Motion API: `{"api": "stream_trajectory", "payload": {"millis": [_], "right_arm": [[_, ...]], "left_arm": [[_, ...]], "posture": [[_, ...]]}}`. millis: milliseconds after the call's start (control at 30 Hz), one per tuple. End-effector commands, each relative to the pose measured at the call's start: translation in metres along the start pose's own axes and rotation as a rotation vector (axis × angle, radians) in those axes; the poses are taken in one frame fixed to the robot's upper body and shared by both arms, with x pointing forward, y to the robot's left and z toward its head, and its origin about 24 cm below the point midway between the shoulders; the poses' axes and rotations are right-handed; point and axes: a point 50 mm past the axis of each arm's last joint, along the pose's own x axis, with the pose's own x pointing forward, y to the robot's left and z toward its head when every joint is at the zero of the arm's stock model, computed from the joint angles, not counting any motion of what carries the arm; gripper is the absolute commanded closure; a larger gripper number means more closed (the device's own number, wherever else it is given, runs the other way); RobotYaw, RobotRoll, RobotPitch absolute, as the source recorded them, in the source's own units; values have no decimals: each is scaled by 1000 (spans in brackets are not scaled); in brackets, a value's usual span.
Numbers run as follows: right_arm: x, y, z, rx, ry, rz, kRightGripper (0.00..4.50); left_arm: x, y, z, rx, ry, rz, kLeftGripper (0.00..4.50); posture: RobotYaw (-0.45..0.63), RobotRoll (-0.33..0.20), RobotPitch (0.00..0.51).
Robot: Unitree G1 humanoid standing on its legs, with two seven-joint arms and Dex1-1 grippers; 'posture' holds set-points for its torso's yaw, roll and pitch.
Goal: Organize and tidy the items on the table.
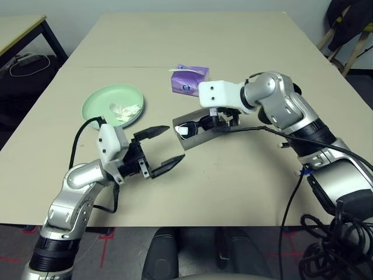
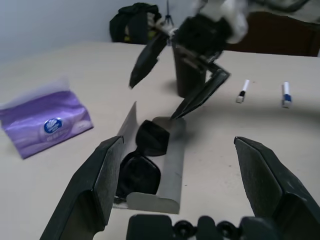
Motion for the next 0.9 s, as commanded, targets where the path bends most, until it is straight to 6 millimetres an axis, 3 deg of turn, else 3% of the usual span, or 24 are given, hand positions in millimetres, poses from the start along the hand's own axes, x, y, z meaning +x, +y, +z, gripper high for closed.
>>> {"api": "stream_trajectory", "payload": {"millis": [33,167,367,633,900], "right_arm": [[-13,11,3,71,-153,-84,25],[-21,39,-10,103,-190,-118,25],[-30,62,-31,270,-232,-173,25],[-36,81,-45,456,-279,-176,25],[-46,95,-65,554,-310,-271,25]], "left_arm": [[1,8,-1,-51,9,73,0],[6,16,-2,-87,58,150,0],[11,34,1,-168,41,293,0],[11,51,2,-336,7,492,0],[14,61,1,-297,40,563,0]], "posture": [[126,0,95],[107,0,97],[88,0,100],[71,0,101],[47,0,100]]}}
